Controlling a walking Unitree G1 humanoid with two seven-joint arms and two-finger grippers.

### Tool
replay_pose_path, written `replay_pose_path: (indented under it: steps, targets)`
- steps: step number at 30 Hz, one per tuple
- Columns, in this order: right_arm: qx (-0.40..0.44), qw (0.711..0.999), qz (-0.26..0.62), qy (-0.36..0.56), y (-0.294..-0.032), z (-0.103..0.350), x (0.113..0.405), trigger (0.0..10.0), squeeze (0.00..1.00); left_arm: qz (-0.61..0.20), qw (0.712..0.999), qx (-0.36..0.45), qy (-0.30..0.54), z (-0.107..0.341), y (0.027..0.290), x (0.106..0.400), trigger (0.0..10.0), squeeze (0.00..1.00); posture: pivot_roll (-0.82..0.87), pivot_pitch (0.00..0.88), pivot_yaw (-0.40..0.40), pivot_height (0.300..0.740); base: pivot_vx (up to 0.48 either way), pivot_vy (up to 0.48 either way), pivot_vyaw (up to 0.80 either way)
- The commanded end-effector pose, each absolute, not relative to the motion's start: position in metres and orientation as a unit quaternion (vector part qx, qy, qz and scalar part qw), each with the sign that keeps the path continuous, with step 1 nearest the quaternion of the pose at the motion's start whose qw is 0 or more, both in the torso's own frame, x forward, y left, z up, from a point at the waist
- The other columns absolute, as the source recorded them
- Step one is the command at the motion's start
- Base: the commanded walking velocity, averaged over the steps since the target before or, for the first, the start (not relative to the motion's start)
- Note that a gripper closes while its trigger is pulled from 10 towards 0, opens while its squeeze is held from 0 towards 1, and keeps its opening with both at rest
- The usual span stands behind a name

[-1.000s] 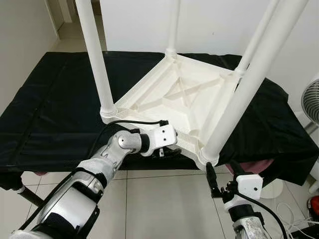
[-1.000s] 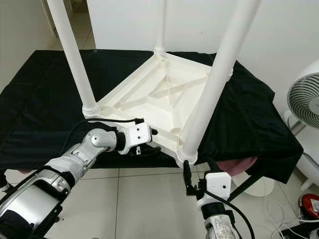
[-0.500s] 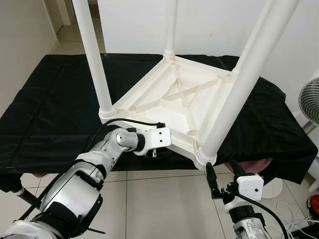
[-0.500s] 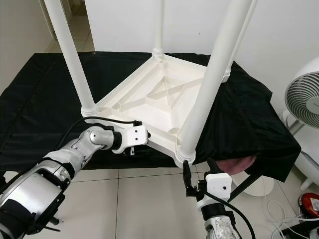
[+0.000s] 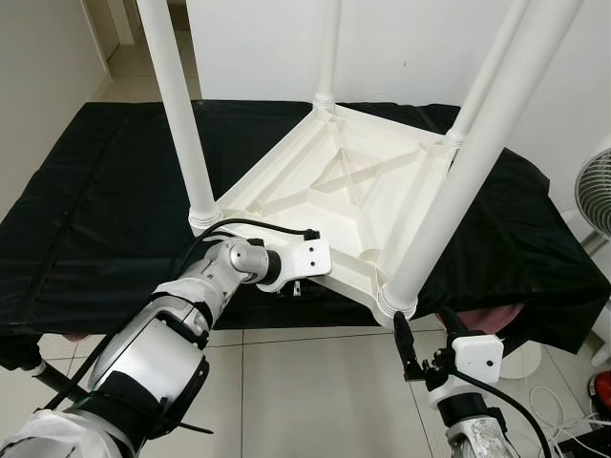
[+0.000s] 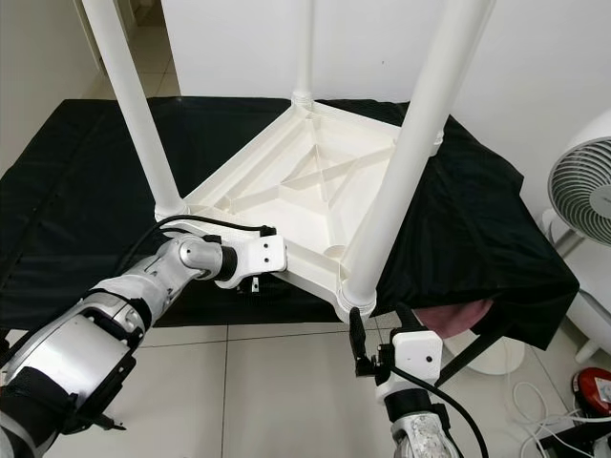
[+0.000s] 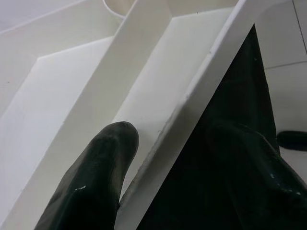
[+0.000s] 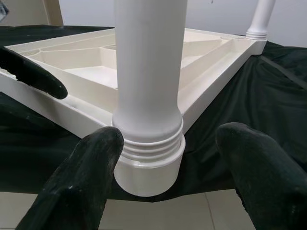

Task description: Building children table

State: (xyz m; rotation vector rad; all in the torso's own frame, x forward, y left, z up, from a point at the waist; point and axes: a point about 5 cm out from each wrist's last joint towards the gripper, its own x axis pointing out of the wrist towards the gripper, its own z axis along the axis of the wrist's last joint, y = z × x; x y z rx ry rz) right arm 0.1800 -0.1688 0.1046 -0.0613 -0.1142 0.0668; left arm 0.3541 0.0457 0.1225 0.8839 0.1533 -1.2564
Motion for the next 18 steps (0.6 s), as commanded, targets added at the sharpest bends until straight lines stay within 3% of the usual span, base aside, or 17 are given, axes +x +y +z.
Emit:
replay_pose_path:
  steps: [1, 7, 8, 9, 13, 14, 18]
  targets:
    - [-0.035, 0.997, 0.031, -0.053, -0.1687, 0.105, 0.1796, 10.0, 0.0, -0.465, 0.779, 0.418, 0.048, 0.1185, 0.0531, 0.3634, 10.0, 0.0, -0.19, 0.018, 0.021, 0.74, 0.0, 0.0, 0.0]
    - [-0.035, 0.998, 0.029, -0.052, -0.1677, 0.1045, 0.1795, 10.0, 0.0, -0.488, 0.765, 0.414, 0.067, 0.1136, 0.0539, 0.3602, 10.0, 0.0, -0.19, 0.02, 0.03, 0.74, 0.0, 0.0, 0.0]
    - [-0.034, 0.998, 0.028, -0.052, -0.1672, 0.1042, 0.1794, 10.0, 0.0, -0.498, 0.761, 0.409, 0.071, 0.1133, 0.0548, 0.3594, 4.9, 0.0, -0.19, 0.022, 0.036, 0.74, 0.0, 0.0, 0.0]
    - [-0.034, 0.998, 0.026, -0.051, -0.1662, 0.1038, 0.1792, 10.0, 0.0, -0.51, 0.758, 0.399, 0.077, 0.1135, 0.0559, 0.3585, 2.2, 0.0, -0.18, 0.025, 0.041, 0.74, 0.0, 0.0, 0.0]
    - [-0.033, 0.998, 0.025, -0.05, -0.1656, 0.1035, 0.179, 10.0, 0.0, -0.519, 0.756, 0.392, 0.081, 0.1137, 0.0567, 0.358, 2.2, 0.0, -0.18, 0.025, 0.041, 0.74, 0.0, 0.0, 0.0]
    - [-0.033, 0.998, 0.025, -0.049, -0.1649, 0.1032, 0.1789, 10.0, 0.0, -0.527, 0.754, 0.384, 0.084, 0.1141, 0.0573, 0.3575, 0.0, 0.0, -0.18, 0.026, 0.043, 0.74, 0.0, 0.0, 0.0]
    - [-0.034, 0.998, 0.023, -0.048, -0.1636, 0.1027, 0.1795, 10.0, 0.0, -0.551, 0.743, 0.367, 0.1, 0.1114, 0.061, 0.3544, 0.0, 0.0, -0.18, 0.026, 0.045, 0.74, 0.0, 0.0, 0.0]
